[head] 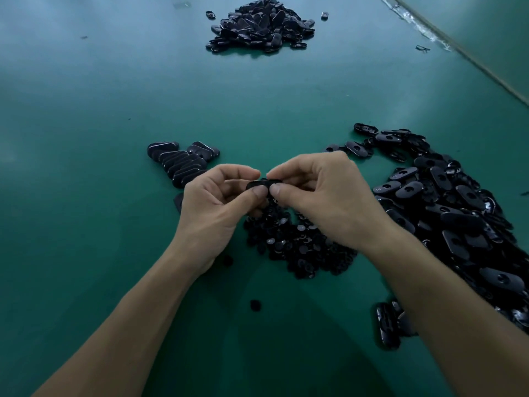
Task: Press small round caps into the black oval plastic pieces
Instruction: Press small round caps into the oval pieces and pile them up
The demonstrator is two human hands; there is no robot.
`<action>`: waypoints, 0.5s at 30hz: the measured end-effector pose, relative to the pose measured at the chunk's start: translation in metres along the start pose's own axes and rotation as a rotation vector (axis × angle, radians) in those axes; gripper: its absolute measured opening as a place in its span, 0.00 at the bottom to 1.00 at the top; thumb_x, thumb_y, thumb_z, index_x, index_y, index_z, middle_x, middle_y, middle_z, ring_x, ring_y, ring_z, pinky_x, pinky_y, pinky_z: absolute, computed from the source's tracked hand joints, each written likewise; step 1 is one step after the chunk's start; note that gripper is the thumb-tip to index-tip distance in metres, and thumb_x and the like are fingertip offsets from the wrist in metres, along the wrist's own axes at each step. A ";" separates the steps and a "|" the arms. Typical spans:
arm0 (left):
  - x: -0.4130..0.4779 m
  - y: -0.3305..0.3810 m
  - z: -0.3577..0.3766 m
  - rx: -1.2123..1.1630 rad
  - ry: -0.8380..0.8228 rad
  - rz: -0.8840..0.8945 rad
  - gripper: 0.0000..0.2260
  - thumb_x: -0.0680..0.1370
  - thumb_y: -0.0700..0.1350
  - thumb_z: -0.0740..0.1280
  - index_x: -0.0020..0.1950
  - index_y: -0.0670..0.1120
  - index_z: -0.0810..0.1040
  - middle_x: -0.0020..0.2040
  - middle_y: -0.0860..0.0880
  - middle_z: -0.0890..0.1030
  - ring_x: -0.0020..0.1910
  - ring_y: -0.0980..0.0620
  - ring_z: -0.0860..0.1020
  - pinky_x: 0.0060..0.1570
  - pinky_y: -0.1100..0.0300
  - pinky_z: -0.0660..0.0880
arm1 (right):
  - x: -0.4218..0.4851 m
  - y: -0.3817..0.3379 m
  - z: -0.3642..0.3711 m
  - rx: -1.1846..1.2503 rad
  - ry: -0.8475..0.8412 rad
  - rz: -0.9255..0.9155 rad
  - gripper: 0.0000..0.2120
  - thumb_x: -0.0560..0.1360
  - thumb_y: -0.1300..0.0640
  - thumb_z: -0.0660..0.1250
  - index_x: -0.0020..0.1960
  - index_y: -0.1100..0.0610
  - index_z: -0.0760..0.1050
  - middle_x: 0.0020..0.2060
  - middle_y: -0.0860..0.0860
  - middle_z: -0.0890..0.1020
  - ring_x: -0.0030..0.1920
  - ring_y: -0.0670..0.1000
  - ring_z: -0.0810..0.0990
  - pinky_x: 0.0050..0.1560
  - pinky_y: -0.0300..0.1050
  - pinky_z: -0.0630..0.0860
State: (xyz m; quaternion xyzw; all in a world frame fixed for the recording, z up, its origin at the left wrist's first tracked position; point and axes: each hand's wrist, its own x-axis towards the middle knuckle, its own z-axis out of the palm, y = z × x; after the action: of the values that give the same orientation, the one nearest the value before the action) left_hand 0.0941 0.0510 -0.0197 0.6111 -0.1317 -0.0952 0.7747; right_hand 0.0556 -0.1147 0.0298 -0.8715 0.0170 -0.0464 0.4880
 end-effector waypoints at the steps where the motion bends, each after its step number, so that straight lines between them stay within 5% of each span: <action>1: 0.000 0.000 0.000 -0.007 0.000 -0.003 0.07 0.72 0.35 0.74 0.47 0.45 0.81 0.36 0.49 0.84 0.34 0.56 0.82 0.37 0.66 0.78 | 0.001 0.001 -0.003 0.009 -0.028 0.002 0.06 0.74 0.61 0.75 0.49 0.53 0.85 0.39 0.46 0.87 0.42 0.42 0.85 0.50 0.41 0.81; 15: -0.002 0.001 0.006 0.068 0.037 -0.028 0.08 0.67 0.40 0.75 0.46 0.44 0.83 0.36 0.48 0.86 0.33 0.55 0.83 0.36 0.66 0.79 | 0.000 -0.001 -0.001 -0.038 0.026 0.063 0.05 0.69 0.58 0.74 0.37 0.49 0.82 0.30 0.41 0.84 0.29 0.35 0.79 0.31 0.26 0.69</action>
State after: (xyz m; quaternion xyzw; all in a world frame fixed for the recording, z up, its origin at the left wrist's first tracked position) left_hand 0.0903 0.0462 -0.0179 0.6405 -0.1119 -0.0900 0.7544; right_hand 0.0559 -0.1147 0.0313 -0.8789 0.0517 -0.0419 0.4724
